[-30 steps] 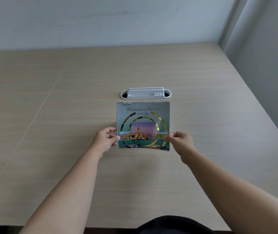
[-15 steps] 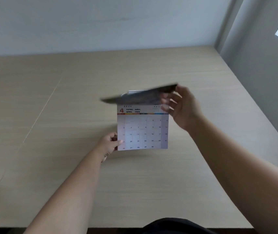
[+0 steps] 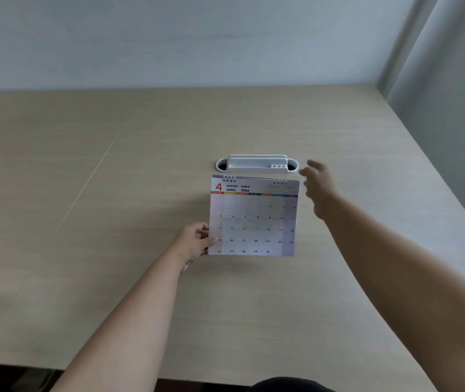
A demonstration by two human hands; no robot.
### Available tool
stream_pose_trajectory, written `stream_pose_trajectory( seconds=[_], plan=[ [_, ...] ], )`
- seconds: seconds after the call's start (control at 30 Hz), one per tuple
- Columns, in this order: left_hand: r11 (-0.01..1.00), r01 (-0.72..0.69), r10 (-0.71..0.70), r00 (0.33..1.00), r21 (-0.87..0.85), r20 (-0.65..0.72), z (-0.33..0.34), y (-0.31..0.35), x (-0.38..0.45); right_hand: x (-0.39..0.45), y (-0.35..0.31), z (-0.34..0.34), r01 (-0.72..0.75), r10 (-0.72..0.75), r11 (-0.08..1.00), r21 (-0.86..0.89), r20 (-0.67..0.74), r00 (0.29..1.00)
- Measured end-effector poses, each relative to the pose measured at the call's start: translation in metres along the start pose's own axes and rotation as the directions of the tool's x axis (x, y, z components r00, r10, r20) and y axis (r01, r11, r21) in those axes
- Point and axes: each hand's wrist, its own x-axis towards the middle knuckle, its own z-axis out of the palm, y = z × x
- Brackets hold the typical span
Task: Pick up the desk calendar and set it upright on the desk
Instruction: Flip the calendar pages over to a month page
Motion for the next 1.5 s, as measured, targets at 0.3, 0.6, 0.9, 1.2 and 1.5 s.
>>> stream_pose_trajectory(
  seconds=[0.3, 0.6, 0.9, 1.2, 1.5],
  plan=[
    [1.0, -0.005, 0.006, 1.0, 0.008, -0.012, -0.005, -0.008, 0.003, -0.059, 0.078, 0.004, -0.144, 0.155, 0.978, -0.152, 0.069, 0.985],
    [1.0, -0.008, 0.008, 0.999, 0.007, -0.043, 0.003, -0.008, 0.007, -0.073, 0.08, 0.003, 0.025, -0.081, 0.931, -0.363, -0.139, 0.987],
    [0.956, 0.241, -0.242, 0.97, -0.167, 0.013, 0.008, 0.005, -0.001, -0.055, -0.006, -0.016, -0.143, 0.007, 0.909, 0.393, 0.327, 0.945],
    [0.841, 0.161, -0.097, 0.984, -0.517, 0.148, 0.003, 0.047, -0.002, -0.006, -0.013, -0.023, 0.083, -0.064, 0.993, -0.087, 0.206, 0.977],
    [0.845, -0.071, 0.126, 0.99, -0.53, 0.067, 0.007, 0.126, 0.029, 0.005, 0.022, -0.023, -0.054, 0.08, 0.991, -0.124, 0.213, 0.974]
  ],
)
